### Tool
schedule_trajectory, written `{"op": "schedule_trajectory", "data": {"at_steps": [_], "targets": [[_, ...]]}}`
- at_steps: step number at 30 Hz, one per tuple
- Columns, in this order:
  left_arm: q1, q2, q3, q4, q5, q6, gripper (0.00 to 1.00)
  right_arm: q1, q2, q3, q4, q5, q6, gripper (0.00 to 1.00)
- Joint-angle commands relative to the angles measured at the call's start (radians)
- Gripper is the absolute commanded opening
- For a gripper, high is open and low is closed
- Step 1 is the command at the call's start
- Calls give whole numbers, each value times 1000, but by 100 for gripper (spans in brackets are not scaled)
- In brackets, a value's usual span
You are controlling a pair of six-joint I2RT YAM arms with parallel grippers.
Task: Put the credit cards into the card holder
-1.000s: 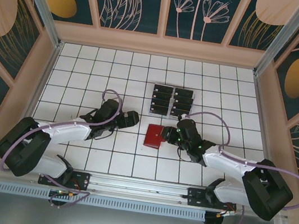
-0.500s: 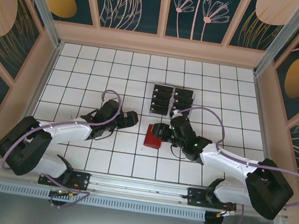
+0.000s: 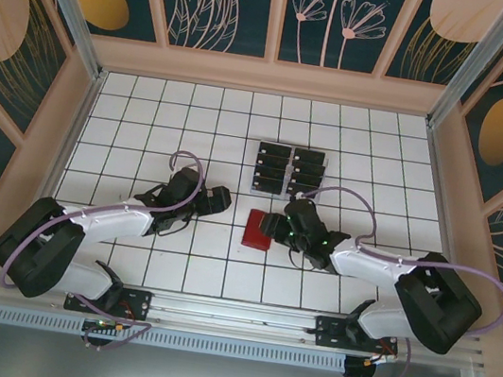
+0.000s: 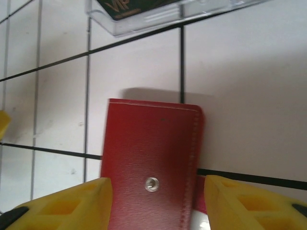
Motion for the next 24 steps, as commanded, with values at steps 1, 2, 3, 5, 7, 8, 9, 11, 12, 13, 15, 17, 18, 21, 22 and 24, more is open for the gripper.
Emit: {"op": "schedule_trajectory", "data": {"at_steps": [1,2,3,5,7,8,9,11,12,13,15,17,18,21,22,24], "targets": [[-6,-21,-3,-14,-14,16,99,-9,30,-11,20,23,8,54],[-6,-20,-5,-13,-13,17,98,-10,41,-9,26,19,6,54],[-5,-18,-5,-13,-13,19,98,-10,50,-6,31,17,6,54],[-5,-18,-6,-11,-13,20,98,-10,66,2,39,17,2,54],[-5,-18,-9,-10,-12,21,99,-9,77,10,48,17,-1,54],[-5,-18,-10,-8,-11,21,98,-10,81,14,52,-10,-3,54],[-6,-19,-11,-7,-12,20,99,-10,84,17,55,-15,-3,54],[-6,-19,-12,-2,-10,17,98,-10,87,24,60,-25,-8,54],[-5,-17,-12,0,-9,17,98,-10,85,28,60,-28,-10,54],[-5,-17,-12,0,-6,17,99,-10,83,30,64,-34,-14,54],[-5,-16,-12,3,-6,17,99,-10,81,35,72,-46,-16,54],[-6,-15,-13,4,-5,17,99,-12,84,41,81,-63,-21,54],[-6,-13,-12,4,-4,18,99,-12,88,47,84,-72,-22,53],[-5,-10,-11,6,-3,17,99,-11,100,58,96,-98,-22,53],[-5,-10,-12,6,-1,18,98,-12,103,60,103,-109,-22,54],[-5,-8,-13,6,-1,16,99,-13,107,62,115,-123,-16,53]]}}
